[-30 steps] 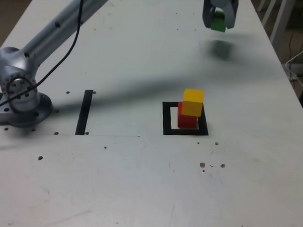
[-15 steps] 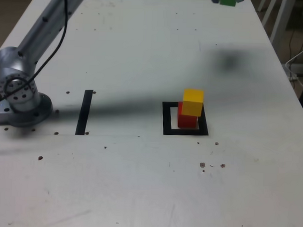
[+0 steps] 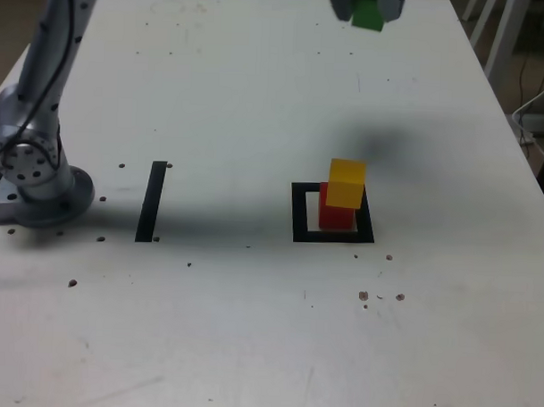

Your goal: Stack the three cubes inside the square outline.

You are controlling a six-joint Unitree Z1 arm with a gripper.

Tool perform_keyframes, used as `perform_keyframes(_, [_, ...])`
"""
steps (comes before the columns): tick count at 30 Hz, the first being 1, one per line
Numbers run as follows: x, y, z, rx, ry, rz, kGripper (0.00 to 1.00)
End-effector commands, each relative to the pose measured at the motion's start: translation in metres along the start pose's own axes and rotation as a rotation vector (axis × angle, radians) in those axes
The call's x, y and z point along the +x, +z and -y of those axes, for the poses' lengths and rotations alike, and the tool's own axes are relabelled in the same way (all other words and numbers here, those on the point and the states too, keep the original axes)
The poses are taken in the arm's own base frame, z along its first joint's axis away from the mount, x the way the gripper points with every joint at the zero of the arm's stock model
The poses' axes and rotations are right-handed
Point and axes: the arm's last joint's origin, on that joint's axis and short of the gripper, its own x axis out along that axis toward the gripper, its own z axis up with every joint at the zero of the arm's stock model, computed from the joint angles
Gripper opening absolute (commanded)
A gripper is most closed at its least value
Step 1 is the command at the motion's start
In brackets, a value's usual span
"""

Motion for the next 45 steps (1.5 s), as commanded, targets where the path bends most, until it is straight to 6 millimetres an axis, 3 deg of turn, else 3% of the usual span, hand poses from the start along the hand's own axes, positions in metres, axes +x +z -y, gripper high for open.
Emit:
perform_keyframes(1, [-0.004, -0.005, 0.013, -0.004, -0.024, -0.018, 0.31])
perform_keyframes(13, [-0.014, -0.007, 0.071, -0.067, -0.08, -0.025, 0.31])
perform_keyframes(23, [-0.008, -0.007, 0.109, -0.134, -0.135, -0.042, 0.31])
perform_keyframes(36, [0.001, -0.001, 0.149, -0.149, -0.145, -0.023, 0.31])
perform_keyframes(45, [0.002, 0.009, 0.164, -0.157, -0.133, 0.014, 0.31])
